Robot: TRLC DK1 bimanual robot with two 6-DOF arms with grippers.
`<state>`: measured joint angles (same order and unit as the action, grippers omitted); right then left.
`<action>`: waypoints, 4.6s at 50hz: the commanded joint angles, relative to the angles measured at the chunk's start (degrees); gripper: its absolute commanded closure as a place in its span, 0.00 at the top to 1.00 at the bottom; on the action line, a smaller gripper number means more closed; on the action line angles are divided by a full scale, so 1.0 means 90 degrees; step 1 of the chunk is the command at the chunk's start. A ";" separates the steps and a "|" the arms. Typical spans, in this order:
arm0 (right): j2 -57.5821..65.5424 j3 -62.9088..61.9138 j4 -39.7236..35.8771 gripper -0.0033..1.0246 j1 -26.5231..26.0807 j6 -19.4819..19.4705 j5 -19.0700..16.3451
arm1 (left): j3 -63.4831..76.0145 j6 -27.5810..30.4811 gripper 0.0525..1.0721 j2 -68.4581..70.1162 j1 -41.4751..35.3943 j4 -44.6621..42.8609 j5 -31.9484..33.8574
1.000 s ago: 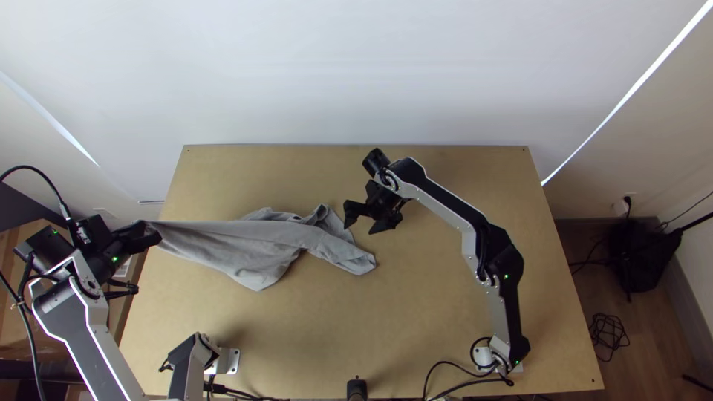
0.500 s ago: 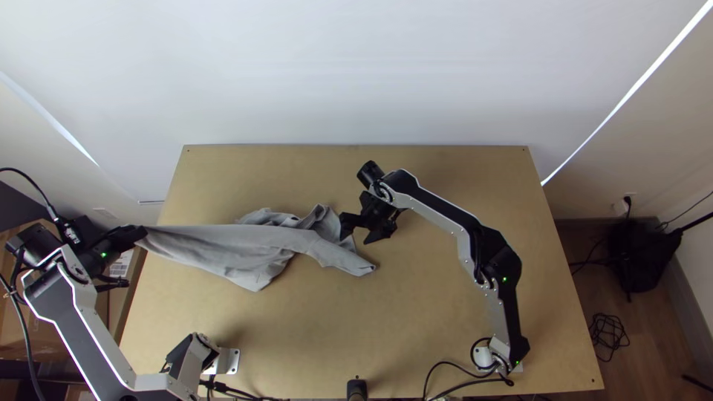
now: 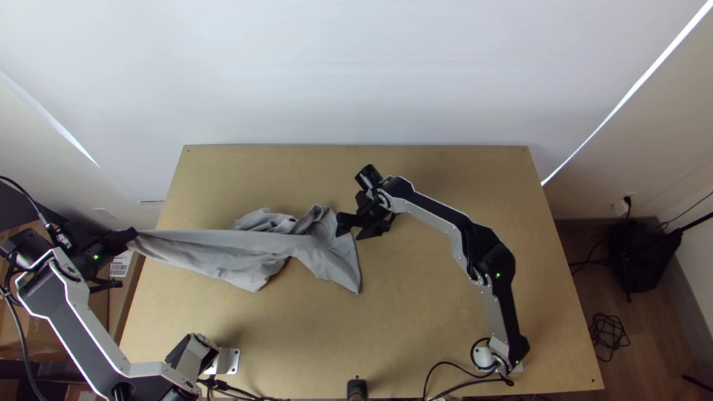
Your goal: Fold the t-shirt
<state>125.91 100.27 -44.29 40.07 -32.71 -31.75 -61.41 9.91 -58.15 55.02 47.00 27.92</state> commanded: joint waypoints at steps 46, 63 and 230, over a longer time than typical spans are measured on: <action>-0.1646 -0.1785 0.1728 0.03 -0.0722 -0.0067 0.1740 | 0.0007 -0.0105 0.02 -0.0092 -0.0186 0.0080 0.0306; -0.4341 -0.3338 0.2402 0.03 -0.2343 0.0519 0.2151 | -0.0072 -0.1443 0.02 -0.0404 -0.2110 -0.0486 -0.0114; -0.1900 -0.2723 0.5566 0.02 -0.3457 0.1046 0.2639 | -0.1839 -0.2469 0.02 -0.5345 -0.5528 -0.4685 -0.2126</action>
<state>103.09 68.86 4.10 9.96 -24.16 -8.75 -71.53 -12.82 -100.38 5.34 6.00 10.13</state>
